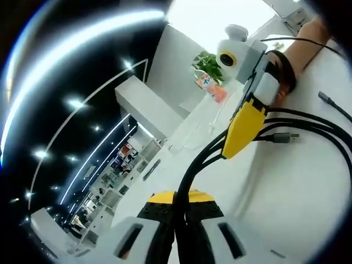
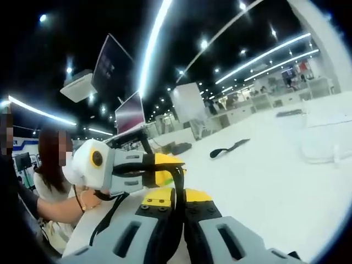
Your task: Coil the Type-C to USB data cable on the desktop and secure it with Velcro straps.
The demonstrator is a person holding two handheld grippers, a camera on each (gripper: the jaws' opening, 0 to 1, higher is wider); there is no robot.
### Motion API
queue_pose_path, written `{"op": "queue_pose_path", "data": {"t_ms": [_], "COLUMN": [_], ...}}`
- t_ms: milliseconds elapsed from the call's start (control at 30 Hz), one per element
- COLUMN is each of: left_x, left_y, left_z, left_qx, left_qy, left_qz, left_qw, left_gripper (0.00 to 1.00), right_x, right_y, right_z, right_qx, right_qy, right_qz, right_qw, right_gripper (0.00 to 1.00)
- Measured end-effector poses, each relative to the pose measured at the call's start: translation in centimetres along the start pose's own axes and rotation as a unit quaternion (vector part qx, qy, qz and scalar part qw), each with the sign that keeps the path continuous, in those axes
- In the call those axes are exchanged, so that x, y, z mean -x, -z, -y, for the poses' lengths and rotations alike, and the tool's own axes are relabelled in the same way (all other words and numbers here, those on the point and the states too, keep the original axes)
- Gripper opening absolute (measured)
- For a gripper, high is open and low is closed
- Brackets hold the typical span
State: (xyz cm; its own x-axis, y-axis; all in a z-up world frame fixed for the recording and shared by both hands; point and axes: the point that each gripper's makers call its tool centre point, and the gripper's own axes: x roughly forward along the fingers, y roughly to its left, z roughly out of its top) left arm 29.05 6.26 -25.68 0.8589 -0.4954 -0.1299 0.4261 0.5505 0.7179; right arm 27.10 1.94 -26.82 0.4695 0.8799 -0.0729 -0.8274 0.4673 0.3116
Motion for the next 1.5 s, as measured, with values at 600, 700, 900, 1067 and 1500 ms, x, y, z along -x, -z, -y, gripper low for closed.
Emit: {"op": "queue_pose_path", "data": {"t_ms": [600,700,900,1067,1500], "left_x": [-0.2,0.2,0.0,0.2,1.0], "left_y": [1.1,1.1,1.2,1.3,2.7], "left_z": [-1.5,-1.8,-1.4,-1.4,-2.6], "left_qx": [-0.002,0.0,0.002,0.01,0.058], "left_qy": [-0.019,-0.025,-0.02,-0.02,-0.009], "left_qz": [-0.014,-0.014,-0.013,-0.015,-0.03], "left_qw": [0.9997,0.9996,0.9997,0.9996,0.9978], "left_gripper": [0.05,0.05,0.05,0.05,0.05], "right_x": [0.3,0.5,1.0,-0.1,-9.0], "right_y": [-2.4,-2.9,-4.0,-4.1,-4.3], "right_z": [1.4,1.7,2.6,6.0,8.3], "right_qx": [0.007,-0.004,-0.029,-0.005,0.169], "right_qy": [0.013,0.013,0.028,0.084,0.097], "right_qz": [0.071,0.086,0.122,0.114,0.052], "right_qw": [0.9974,0.9962,0.9918,0.9899,0.9795], "right_gripper": [0.13,0.14,0.15,0.15,0.29]}}
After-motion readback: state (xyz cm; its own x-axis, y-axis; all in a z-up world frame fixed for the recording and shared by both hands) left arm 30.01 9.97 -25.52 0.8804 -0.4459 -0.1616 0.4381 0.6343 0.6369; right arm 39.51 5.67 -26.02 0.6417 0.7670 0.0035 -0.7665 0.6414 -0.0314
